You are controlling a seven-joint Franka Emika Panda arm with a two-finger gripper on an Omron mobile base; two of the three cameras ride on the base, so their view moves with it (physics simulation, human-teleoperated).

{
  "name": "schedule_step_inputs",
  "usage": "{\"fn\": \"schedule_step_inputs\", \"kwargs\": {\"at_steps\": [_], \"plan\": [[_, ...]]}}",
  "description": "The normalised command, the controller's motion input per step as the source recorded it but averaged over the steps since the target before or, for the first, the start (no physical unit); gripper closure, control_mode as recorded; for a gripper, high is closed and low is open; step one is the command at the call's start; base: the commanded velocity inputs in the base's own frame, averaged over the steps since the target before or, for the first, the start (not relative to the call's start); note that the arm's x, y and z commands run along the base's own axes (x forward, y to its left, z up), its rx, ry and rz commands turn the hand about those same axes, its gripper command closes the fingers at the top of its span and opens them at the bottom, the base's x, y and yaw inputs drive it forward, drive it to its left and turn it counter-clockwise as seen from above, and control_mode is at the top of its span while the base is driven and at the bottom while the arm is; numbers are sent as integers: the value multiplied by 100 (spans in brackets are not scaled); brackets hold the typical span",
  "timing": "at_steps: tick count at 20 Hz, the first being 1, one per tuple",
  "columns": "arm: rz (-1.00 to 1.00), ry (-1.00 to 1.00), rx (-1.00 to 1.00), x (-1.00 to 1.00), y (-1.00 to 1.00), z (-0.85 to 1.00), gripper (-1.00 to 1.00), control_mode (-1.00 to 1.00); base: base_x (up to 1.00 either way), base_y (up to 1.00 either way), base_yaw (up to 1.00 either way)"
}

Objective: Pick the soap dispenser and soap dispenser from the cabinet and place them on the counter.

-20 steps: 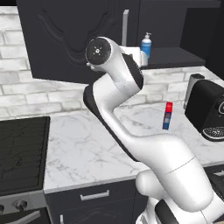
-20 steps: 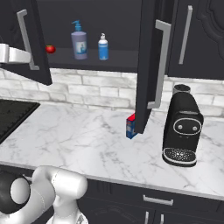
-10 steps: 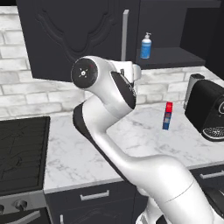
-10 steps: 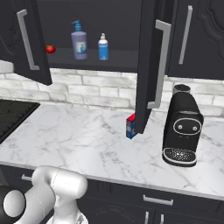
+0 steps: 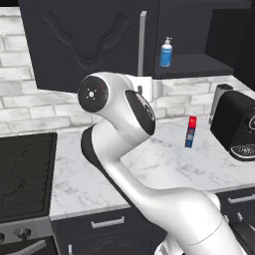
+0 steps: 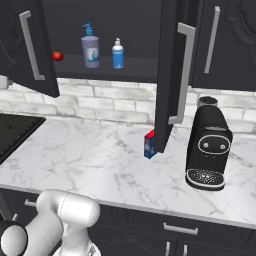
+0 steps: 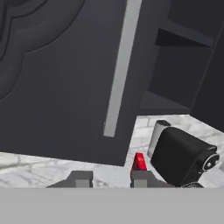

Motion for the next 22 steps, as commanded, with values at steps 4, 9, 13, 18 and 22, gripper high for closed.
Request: {"fn": "schedule_step_inputs", "kwargs": {"at_steps": [4,9,13,18,22], "plan": [[-3,-4,3,-22,-13,4,-100,-100,0,0,0],[1,-4,14,-21,-35,15,-100,-100,0,0,0],[4,-2,18,-16,-34,13,-100,-100,0,0,0],[2,1,21,-9,-33,5,-100,-100,0,0,0],[2,0,21,0,-32,6,-100,-100,0,0,0]]}}
